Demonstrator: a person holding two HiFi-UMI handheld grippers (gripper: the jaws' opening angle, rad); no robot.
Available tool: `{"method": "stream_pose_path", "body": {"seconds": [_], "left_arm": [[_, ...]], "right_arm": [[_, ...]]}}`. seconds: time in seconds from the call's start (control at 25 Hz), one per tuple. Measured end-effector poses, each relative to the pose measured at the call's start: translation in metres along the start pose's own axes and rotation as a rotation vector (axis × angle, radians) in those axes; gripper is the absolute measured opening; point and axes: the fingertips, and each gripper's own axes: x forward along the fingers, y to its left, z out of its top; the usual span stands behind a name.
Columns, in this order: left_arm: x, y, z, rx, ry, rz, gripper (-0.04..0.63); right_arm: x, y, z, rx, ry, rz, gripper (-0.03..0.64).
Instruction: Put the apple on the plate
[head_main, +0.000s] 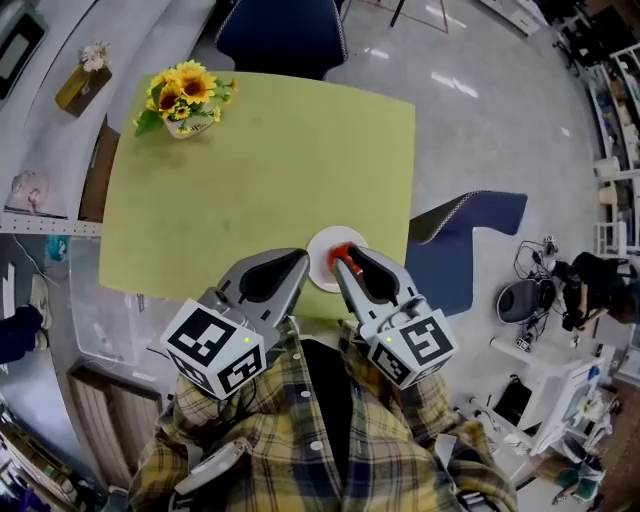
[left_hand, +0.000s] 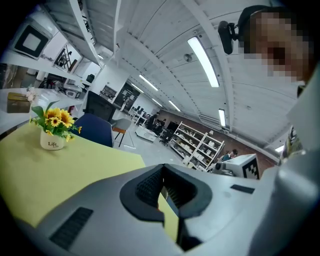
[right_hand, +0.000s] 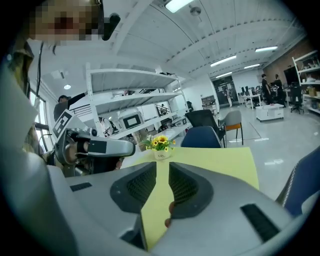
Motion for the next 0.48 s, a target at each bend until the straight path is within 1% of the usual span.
{"method": "stream_pose_path", "body": {"seconds": [0.08, 0.2, 0.32, 0.48], "left_arm": [[0.000, -0.006, 0.005, 0.010, -0.009, -0.012, 0.008], [0.002, -0.013, 0.011, 0.019, -0.019, -0.027, 0.008], [0.002, -0.016, 0.015, 0.027, -0.029, -0.046, 0.008], [-0.002, -0.016, 0.021, 0.032, -0.035, -0.046, 0.008]], "right_arm": [[-0.007, 0.004, 0.013, -0.027, -0.030, -0.008, 0.039], [-0.015, 0.007, 0.028, -0.057, -0.062, -0.015, 0.009], [-0.020, 0.009, 0.038, -0.090, -0.081, -0.032, -0.002], [-0.019, 0.012, 0.044, -0.121, -0.085, -0.044, -0.003]]}}
